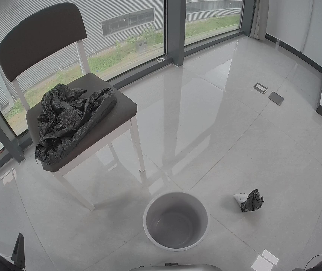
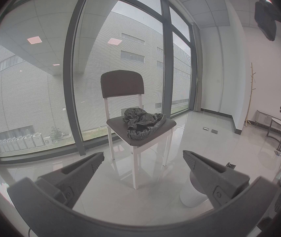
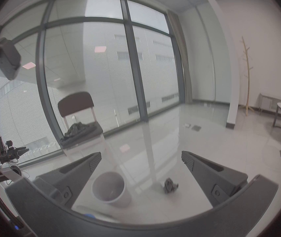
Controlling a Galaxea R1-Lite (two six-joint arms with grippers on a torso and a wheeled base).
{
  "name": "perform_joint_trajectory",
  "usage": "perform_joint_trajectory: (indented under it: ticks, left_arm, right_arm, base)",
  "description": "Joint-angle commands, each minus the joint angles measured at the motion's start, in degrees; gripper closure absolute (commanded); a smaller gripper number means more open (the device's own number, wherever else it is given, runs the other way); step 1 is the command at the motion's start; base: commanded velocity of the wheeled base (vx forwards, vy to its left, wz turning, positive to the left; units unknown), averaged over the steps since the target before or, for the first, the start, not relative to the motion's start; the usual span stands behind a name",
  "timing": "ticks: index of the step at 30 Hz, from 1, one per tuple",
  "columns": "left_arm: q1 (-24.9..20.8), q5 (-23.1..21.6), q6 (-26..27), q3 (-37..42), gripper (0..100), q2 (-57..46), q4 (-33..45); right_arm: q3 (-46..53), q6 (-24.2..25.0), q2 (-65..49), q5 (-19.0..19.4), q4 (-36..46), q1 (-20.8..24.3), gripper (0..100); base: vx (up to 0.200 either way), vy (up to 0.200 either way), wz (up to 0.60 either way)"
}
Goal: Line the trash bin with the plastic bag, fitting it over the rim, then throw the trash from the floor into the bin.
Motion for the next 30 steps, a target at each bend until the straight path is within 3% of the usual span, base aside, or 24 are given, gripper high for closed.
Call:
perform_joint_trajectory:
  ticks: [1, 4, 10, 12, 16, 19, 21, 22, 25, 30]
  left_arm:
    - [-0.11, -0.34, 0.95, 1.01, 0, -0.84, 0.49]
    - [0.07, -4.03, 3.33, 1.01, 0, -0.93, 1.37]
    - [-0.02, -3.94, 2.71, 1.01, 0, -0.93, 1.46]
    - [-0.02, -3.94, 2.8, 1.01, 0, -0.93, 1.46]
    - [-0.02, -4.11, 2.8, 1.01, 0, -0.93, 1.46]
    - [-0.02, -4.91, 3.68, 0.31, 0, -0.93, 0.32]
    - [-0.54, -7.98, 3.06, -4.44, 0, 0.74, -1.35]
    - [-1.95, -10.27, 1.04, -10.24, 0, 7.77, -1.27]
    - [-2.21, -7.28, -6.25, -18.5, 0, 20.43, -2.15]
    - [-1.42, -3.59, -8.63, -27.46, 0, 40.12, -3.11]
  right_arm:
    - [-6.29, 0.21, 7.37, 0.27, 5.46, 0.26, 0]
    - [-11.47, 0.13, 10.09, 0.01, 12.93, 0.26, 0]
    - [-16.13, -1.81, 11.76, -0.87, 22.16, -0.88, 0]
    - [-17.97, -2.69, 12.38, -2.28, 24.98, -1.41, 0]
    - [-19.64, -4.27, 13.43, -8.6, 27.96, -1.5, 0]
    - [-20.08, -4.88, 13.69, -10.8, 27.7, -1.5, 0]
    - [-20.79, -4.88, 13.78, -11.06, 27.7, -1.59, 0]
    - [-21.49, -4.97, 14.13, -11.06, 27.52, -1.5, 0]
    - [-21.93, -4.88, 15.89, -10.98, 26.65, -1.5, 0]
    - [-22.02, -5.32, 18.62, -10.8, 22.43, -1.23, 0]
  base:
    - [0.0, 0.0, 0.0]
    - [0.0, 0.0, 0.0]
    - [0.0, 0.0, 0.0]
    - [0.0, 0.0, 0.0]
    - [0.0, 0.0, 0.0]
    - [0.0, 0.0, 0.0]
    - [0.0, 0.0, 0.0]
    - [0.0, 0.0, 0.0]
    - [0.0, 0.0, 0.0]
    - [0.0, 0.0, 0.0]
